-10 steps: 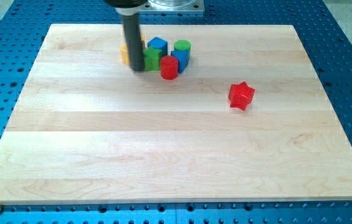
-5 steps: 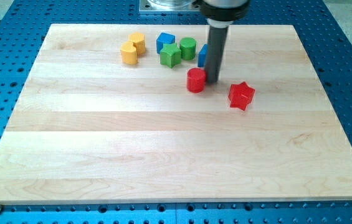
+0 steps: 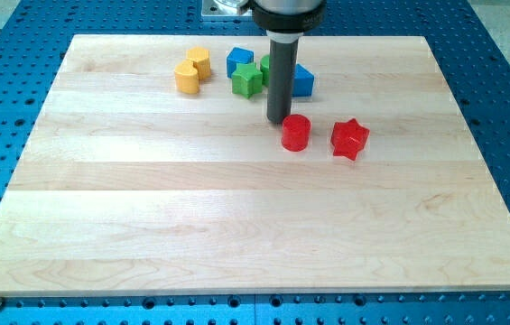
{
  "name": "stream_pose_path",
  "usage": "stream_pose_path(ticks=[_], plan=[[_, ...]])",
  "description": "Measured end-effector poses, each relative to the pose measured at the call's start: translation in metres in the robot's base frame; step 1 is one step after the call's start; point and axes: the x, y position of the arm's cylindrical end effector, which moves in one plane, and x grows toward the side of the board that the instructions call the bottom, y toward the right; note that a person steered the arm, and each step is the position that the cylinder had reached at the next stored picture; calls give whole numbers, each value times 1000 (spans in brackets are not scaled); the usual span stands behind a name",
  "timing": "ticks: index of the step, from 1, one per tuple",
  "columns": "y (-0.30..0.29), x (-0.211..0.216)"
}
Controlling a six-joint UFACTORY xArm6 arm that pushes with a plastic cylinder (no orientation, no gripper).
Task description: Place the red blocks and heart in a horizontal line
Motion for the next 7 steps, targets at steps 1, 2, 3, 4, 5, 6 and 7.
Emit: stream_pose_path(ticks=[1,2,3,4,5,6,7], plan=[[4,26],[-47,4],[-164,38],[-216,-51],[-214,-105],[-161,-137],[-123,-119]])
